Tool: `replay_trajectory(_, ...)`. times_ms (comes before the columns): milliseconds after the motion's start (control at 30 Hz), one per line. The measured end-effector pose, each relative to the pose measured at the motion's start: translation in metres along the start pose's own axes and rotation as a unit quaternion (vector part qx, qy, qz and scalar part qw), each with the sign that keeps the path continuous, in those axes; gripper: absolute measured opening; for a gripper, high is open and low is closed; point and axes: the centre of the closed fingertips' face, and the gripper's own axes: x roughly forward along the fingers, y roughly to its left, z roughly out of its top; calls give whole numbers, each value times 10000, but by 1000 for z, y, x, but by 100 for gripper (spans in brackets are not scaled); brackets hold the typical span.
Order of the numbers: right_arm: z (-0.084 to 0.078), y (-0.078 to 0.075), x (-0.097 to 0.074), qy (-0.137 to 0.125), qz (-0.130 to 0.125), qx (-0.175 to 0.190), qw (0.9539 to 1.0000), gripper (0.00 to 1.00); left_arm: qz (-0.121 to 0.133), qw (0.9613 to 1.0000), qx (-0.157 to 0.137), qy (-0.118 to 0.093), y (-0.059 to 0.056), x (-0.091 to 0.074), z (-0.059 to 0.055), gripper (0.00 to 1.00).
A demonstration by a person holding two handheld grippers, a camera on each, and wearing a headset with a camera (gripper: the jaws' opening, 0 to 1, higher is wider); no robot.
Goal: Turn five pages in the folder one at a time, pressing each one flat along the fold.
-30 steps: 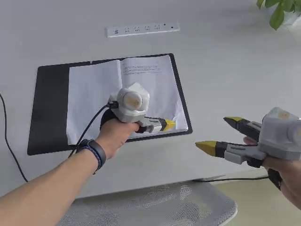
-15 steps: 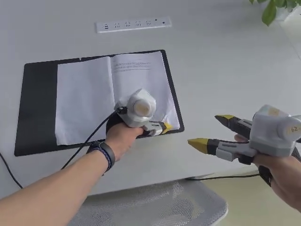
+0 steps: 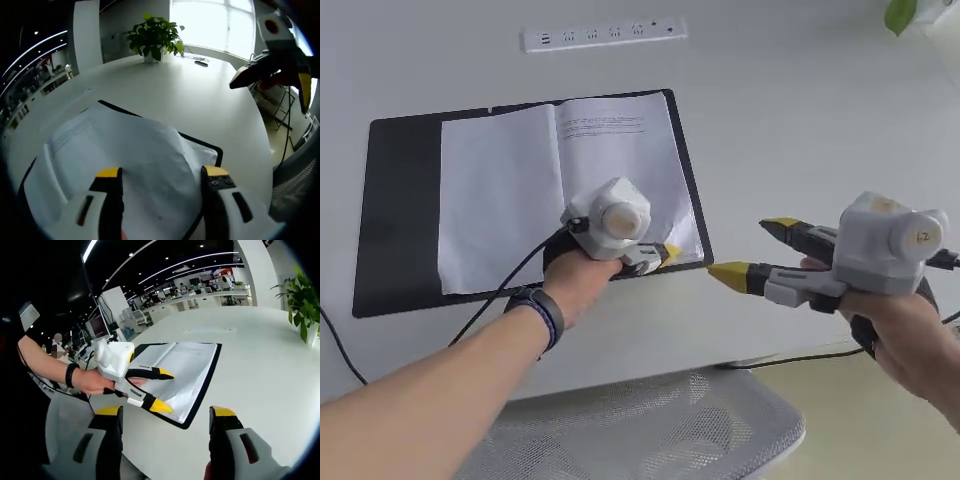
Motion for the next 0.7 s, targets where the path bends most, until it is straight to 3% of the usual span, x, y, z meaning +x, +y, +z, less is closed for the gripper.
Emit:
replay_trajectory(267, 12, -5, 34, -108, 266, 200, 9994, 67, -74, 10000, -43, -8, 1, -2, 1, 62)
replay_trajectory(433, 15, -15, 57, -129, 280, 292, 9991, 64, -70, 10000, -40, 1, 0, -2, 0, 62)
replay_trajectory(700, 17, -23, 79, -141, 403, 641, 9970, 61, -70, 10000, -43, -1, 0, -3, 0, 62)
